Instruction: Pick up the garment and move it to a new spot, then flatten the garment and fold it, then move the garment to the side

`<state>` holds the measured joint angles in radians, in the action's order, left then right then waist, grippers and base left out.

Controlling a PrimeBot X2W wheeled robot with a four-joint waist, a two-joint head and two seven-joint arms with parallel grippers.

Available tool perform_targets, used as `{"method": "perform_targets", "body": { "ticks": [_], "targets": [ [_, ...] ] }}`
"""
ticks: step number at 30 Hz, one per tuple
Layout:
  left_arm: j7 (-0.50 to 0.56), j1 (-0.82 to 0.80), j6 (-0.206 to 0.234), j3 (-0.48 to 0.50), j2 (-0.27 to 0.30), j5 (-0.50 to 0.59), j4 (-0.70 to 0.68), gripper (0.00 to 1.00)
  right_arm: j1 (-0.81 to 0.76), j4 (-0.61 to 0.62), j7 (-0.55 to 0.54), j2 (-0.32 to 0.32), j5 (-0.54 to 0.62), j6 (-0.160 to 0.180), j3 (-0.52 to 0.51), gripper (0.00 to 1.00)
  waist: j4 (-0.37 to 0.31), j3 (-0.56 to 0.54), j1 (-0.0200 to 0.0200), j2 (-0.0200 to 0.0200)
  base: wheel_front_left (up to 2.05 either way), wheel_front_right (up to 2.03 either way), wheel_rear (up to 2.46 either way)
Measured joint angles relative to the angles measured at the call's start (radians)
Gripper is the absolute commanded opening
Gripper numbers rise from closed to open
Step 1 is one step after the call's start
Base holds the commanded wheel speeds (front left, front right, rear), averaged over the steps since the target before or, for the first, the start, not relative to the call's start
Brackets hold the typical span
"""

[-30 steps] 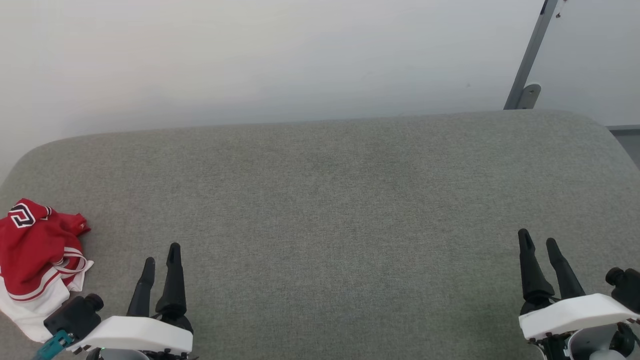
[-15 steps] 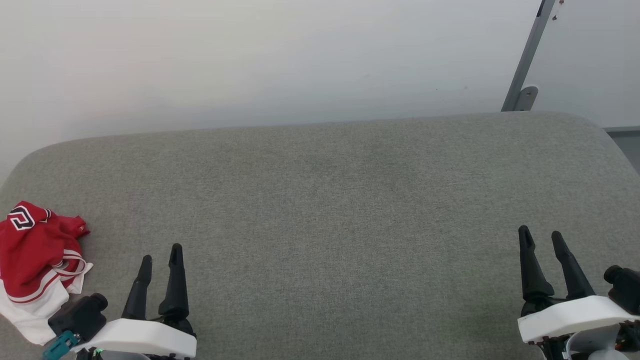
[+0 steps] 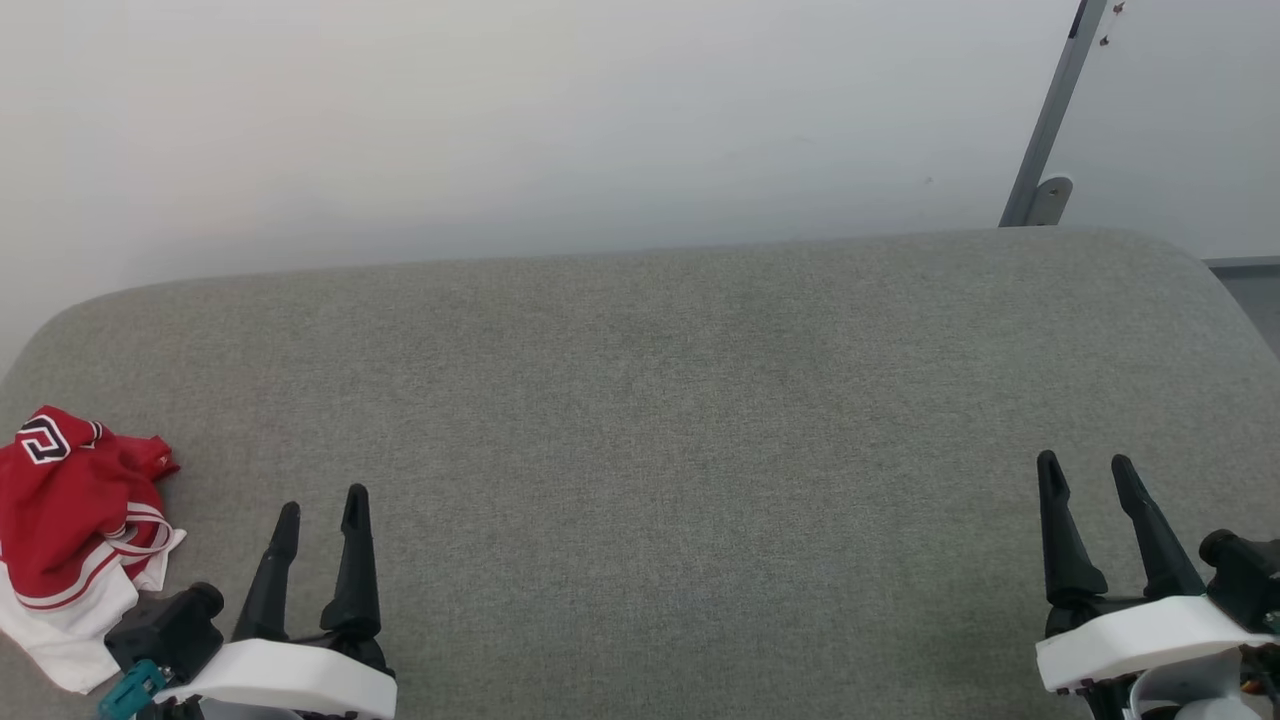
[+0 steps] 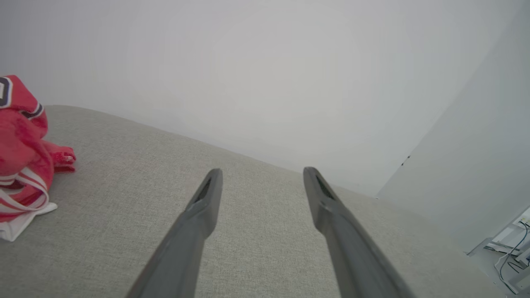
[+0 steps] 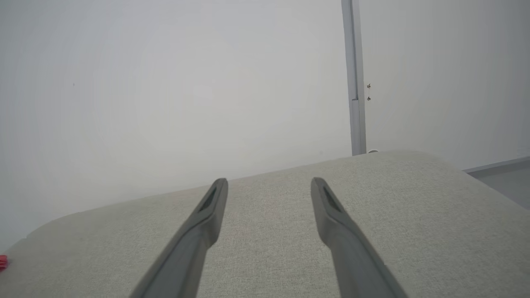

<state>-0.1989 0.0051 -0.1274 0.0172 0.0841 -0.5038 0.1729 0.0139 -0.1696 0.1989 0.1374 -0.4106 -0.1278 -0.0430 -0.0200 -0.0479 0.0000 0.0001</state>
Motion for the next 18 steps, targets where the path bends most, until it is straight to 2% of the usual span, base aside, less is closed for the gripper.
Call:
{"method": "perform_targets", "body": {
  "ticks": [18],
  "targets": [
    [-0.035, 0.013, 0.000, -0.008, 0.007, 0.121, -0.021, 1.00, -0.005, 0.015, 0.035, 0.006, 0.151, 0.000, 0.001, 1.00, -0.007, -0.008, 0.0000, 0.0000, 0.00, 0.00, 0.00]
  ]
}}
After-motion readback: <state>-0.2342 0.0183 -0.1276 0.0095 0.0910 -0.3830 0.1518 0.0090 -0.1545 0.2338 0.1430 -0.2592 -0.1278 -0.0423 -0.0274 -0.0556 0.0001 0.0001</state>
